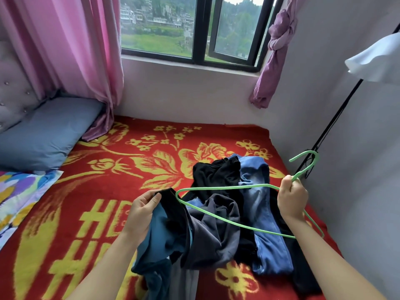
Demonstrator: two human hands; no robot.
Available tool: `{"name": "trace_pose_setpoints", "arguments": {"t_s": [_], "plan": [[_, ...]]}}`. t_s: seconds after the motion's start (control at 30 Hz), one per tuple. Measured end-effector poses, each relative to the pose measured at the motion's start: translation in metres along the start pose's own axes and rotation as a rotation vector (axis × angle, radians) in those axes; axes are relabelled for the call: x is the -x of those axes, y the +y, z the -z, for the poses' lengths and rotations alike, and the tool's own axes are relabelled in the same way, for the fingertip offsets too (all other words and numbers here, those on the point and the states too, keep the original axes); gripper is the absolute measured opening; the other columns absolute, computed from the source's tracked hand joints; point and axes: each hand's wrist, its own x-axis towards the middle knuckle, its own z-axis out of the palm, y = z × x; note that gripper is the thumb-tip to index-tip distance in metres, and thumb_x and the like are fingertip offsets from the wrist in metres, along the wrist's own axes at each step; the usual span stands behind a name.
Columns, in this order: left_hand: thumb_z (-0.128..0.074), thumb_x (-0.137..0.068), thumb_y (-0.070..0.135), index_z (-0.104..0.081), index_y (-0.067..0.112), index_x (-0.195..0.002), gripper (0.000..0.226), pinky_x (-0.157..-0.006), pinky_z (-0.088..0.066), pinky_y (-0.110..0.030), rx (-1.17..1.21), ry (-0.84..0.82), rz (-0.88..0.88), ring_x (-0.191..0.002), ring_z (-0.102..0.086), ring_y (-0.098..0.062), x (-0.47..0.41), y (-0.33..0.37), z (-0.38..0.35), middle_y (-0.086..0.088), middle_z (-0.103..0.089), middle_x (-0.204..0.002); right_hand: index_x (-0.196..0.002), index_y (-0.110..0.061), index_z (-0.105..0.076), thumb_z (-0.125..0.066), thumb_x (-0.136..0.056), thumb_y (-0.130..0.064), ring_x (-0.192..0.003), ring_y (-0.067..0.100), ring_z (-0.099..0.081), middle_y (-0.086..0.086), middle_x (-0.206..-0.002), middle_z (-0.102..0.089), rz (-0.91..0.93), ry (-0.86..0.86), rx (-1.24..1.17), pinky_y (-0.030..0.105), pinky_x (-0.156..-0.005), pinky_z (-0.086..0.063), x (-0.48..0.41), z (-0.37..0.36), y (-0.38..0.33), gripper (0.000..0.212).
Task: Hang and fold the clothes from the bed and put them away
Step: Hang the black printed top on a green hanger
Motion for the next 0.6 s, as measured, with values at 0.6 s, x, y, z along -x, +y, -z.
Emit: {"name": "trace_pose_setpoints", "arguments": {"t_s": [0.6], "plan": [[-0.060,-0.086,-0.004,-0.073,0.019,-0.087,0.027,-0.076,-0.048,-0.010,-0.501,-0.098,-0.194,-0.087,-0.064,-0.009,-0.008,0.015,0.007,0.003,-0.071,-0.086,-0.054,-0.011,-0.032,-0.017,-0.082,-0.042,-0.043,0.021,-0.033,-0.002,-0.041,-0.026,0.081,0.018,-0.030,0.025,-0.046,-0.018,0.006,0.001,-0.015,0.044]]}}
